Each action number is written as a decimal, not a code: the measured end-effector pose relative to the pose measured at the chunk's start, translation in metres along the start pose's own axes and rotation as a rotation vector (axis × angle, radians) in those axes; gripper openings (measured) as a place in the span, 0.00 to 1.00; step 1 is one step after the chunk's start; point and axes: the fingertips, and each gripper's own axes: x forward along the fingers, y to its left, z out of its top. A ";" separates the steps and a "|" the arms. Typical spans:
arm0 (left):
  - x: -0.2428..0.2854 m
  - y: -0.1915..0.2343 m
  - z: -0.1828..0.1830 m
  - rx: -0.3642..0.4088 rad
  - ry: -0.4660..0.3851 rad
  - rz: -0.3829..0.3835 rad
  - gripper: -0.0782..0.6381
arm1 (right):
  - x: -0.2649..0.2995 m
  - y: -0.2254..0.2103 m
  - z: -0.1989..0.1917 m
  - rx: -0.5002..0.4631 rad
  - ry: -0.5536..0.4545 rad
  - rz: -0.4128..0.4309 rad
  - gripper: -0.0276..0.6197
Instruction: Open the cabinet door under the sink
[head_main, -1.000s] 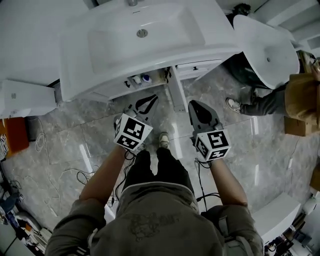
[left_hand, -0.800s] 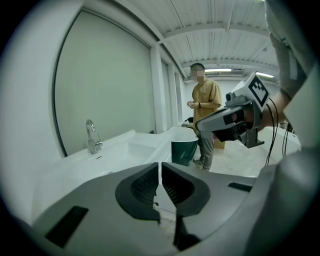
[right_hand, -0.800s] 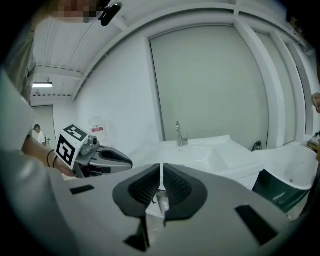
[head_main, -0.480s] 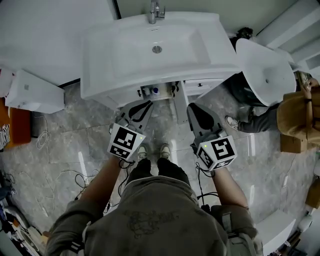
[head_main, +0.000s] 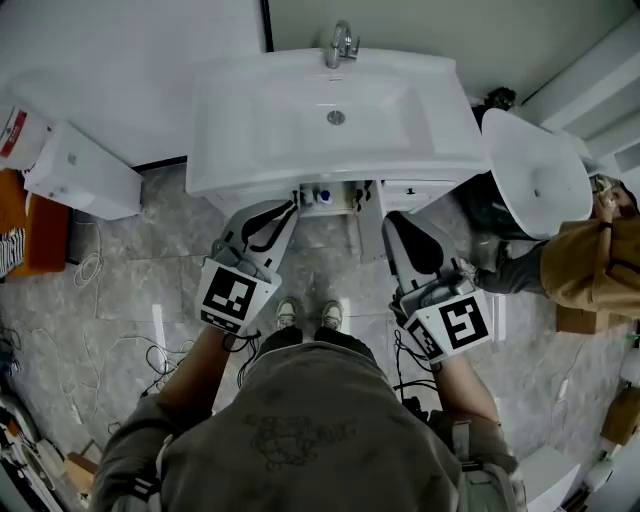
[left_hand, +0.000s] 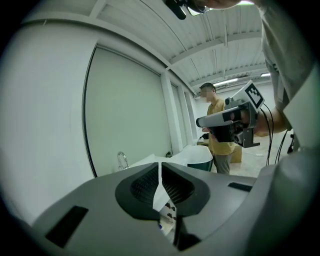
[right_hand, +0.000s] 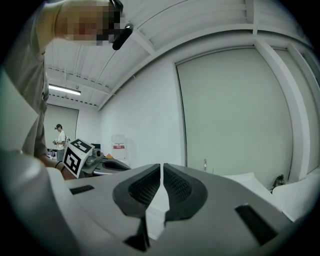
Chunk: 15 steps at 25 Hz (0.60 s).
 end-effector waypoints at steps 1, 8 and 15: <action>-0.005 0.003 0.004 0.004 -0.007 0.008 0.15 | 0.001 0.003 0.006 -0.007 -0.010 0.005 0.10; -0.037 0.012 0.027 0.036 -0.053 0.050 0.15 | -0.001 0.027 0.037 -0.046 -0.069 0.039 0.10; -0.054 0.021 0.037 0.014 -0.056 0.075 0.15 | 0.001 0.041 0.044 -0.036 -0.071 0.053 0.10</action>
